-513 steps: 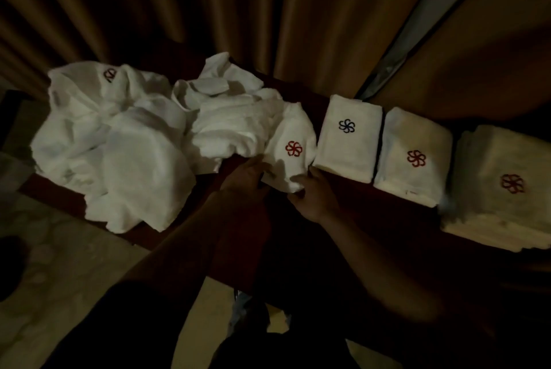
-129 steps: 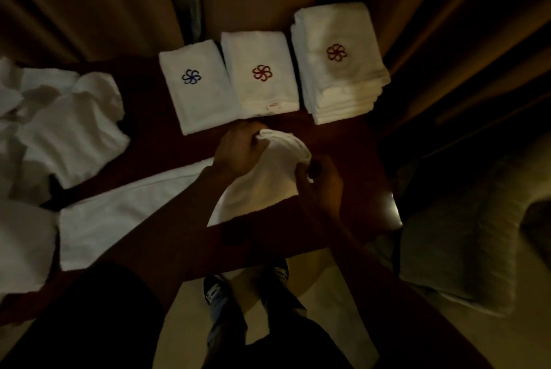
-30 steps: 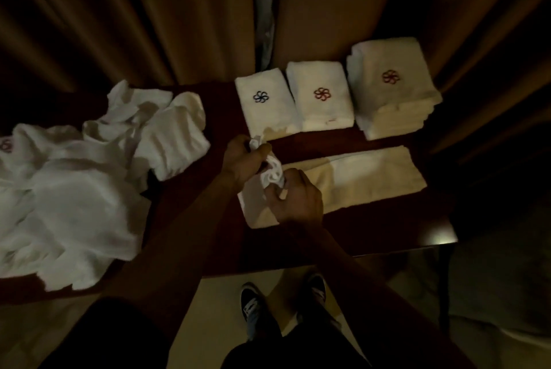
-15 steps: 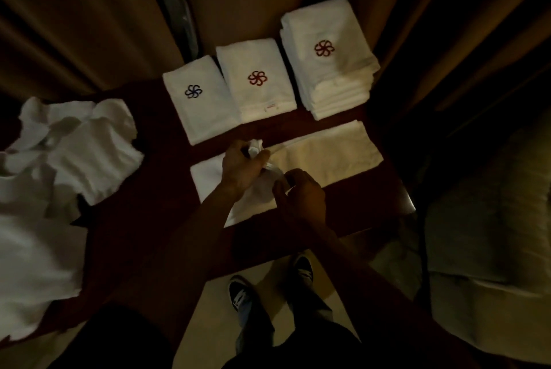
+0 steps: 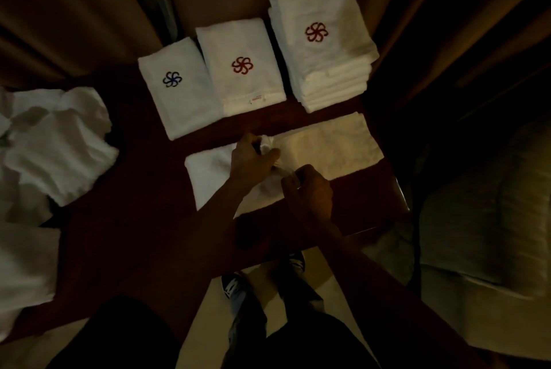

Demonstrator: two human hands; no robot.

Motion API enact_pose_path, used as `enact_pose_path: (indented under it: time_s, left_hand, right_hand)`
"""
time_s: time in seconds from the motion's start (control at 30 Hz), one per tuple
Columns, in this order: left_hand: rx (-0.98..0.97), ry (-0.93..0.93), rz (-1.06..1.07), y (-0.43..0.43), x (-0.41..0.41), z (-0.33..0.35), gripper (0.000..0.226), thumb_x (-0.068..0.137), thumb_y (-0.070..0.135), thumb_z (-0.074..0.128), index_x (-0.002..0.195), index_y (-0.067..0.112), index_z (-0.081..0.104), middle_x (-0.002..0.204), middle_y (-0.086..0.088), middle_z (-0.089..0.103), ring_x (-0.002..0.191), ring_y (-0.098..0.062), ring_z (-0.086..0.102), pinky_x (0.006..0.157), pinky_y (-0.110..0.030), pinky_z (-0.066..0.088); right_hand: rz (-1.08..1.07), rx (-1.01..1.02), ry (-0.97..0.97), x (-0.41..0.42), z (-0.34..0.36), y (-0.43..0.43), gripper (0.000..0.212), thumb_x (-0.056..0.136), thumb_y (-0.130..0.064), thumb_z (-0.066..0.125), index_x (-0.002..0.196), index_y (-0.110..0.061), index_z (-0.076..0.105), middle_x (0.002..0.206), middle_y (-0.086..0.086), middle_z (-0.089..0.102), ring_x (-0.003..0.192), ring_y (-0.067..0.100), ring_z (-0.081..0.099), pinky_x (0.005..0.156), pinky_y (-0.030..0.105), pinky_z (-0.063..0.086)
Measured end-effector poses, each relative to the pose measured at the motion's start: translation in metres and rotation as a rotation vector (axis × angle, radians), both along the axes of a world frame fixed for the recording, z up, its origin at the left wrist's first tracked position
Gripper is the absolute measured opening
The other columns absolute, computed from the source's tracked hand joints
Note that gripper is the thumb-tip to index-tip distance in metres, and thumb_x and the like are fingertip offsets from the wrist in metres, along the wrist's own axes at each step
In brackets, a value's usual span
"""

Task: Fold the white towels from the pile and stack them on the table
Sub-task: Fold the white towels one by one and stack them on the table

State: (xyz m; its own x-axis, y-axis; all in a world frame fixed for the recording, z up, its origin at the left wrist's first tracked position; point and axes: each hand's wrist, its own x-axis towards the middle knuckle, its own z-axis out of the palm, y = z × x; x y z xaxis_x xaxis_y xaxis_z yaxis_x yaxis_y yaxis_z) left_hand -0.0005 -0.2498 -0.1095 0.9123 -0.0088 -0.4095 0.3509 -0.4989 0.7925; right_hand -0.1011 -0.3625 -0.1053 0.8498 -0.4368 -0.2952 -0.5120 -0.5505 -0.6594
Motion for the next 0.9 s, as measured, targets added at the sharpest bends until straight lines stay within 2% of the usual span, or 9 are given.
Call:
enact_pose_path:
  time_s: [0.13,0.23,0.33,0.47,0.53,0.63,0.7,0.8,0.9]
  left_hand:
    - [-0.024,0.097,-0.071,-0.003,0.002,-0.007,0.053,0.081,0.024,0.081,0.126,0.014,0.055,0.107,0.003,0.063,0.097,-0.013,0.063,0.078,-0.027,0.056]
    - [-0.056,0.088,-0.134,0.001,0.002,-0.008,0.035,0.083,0.022,0.079,0.112,0.018,0.059,0.097,0.002,0.069,0.089,-0.014,0.069,0.082,-0.032,0.059]
    - [0.087,-0.167,-0.207,0.012,-0.002,-0.005,0.015,0.088,0.019,0.070,0.098,0.020,0.060,0.090,0.009,0.064,0.089,-0.012,0.064,0.077,-0.019,0.051]
    - [0.439,-0.663,-0.327,0.038,-0.012,-0.018,0.013,0.085,0.019,0.066,0.096,0.012,0.066,0.100,-0.006,0.065,0.094,-0.026,0.061,0.075,-0.036,0.052]
    - [0.566,-0.759,-0.369,0.051,-0.019,-0.028,0.026,0.085,0.028,0.062,0.103,0.010,0.067,0.108,-0.009,0.065,0.099,-0.028,0.062,0.077,-0.042,0.053]
    - [0.621,-0.541,-0.468,0.067,-0.032,-0.041,0.063,0.088,0.055,0.047,0.135,0.013,0.053,0.139,-0.009,0.053,0.132,-0.028,0.048,0.104,-0.051,0.042]
    - [0.714,-0.481,-0.542,0.076,-0.037,-0.051,0.075,0.091,0.065,0.040,0.150,0.020,0.037,0.158,-0.006,0.034,0.148,-0.027,0.028,0.117,-0.052,0.026]
    - [0.757,-0.430,-0.609,0.083,-0.039,-0.059,0.083,0.091,0.072,0.036,0.157,0.025,0.020,0.165,-0.004,0.017,0.152,-0.025,0.014,0.121,-0.051,0.017]
    - [0.756,-0.403,-0.625,0.085,-0.037,-0.061,0.088,0.088,0.077,0.030,0.159,0.027,0.013,0.167,-0.003,0.011,0.153,-0.025,0.009,0.121,-0.052,0.015]
  right_hand:
    - [0.011,-0.005,0.106,0.003,-0.008,-0.006,0.026,0.093,-0.038,0.061,0.106,-0.016,0.060,0.093,-0.004,0.061,0.079,0.013,0.058,0.059,0.024,0.039]
    - [0.017,-0.036,0.149,0.002,-0.011,-0.010,0.029,0.094,-0.038,0.059,0.109,-0.013,0.059,0.100,0.002,0.063,0.088,0.021,0.060,0.070,0.028,0.037]
    - [0.051,-0.143,0.057,0.002,-0.011,-0.009,0.032,0.090,-0.028,0.064,0.116,-0.010,0.056,0.110,0.007,0.059,0.094,0.024,0.055,0.071,0.031,0.040]
    - [0.246,-0.338,-0.152,0.006,-0.013,0.000,0.043,0.081,-0.016,0.068,0.122,-0.009,0.059,0.124,0.014,0.055,0.112,0.037,0.051,0.074,0.049,0.054]
    - [0.366,-0.345,-0.101,0.009,-0.013,0.003,0.048,0.088,-0.023,0.065,0.134,-0.015,0.054,0.142,0.011,0.048,0.132,0.036,0.042,0.091,0.053,0.050]
    - [0.471,-0.276,0.104,0.010,-0.019,0.001,0.060,0.099,-0.042,0.050,0.153,-0.021,0.031,0.164,0.000,0.019,0.152,0.030,0.009,0.117,0.056,0.025]
    - [0.501,-0.259,0.172,0.009,-0.024,-0.003,0.069,0.099,-0.051,0.045,0.158,-0.026,0.020,0.167,-0.006,0.006,0.154,0.027,-0.004,0.121,0.058,0.011]
    - [0.501,-0.261,0.199,0.007,-0.028,-0.007,0.075,0.097,-0.057,0.046,0.159,-0.031,0.013,0.167,-0.012,0.002,0.153,0.024,-0.010,0.121,0.061,0.007]
    - [0.510,-0.249,0.203,0.009,-0.031,-0.008,0.077,0.096,-0.059,0.047,0.159,-0.031,0.011,0.167,-0.012,0.001,0.153,0.024,-0.012,0.121,0.061,0.005]
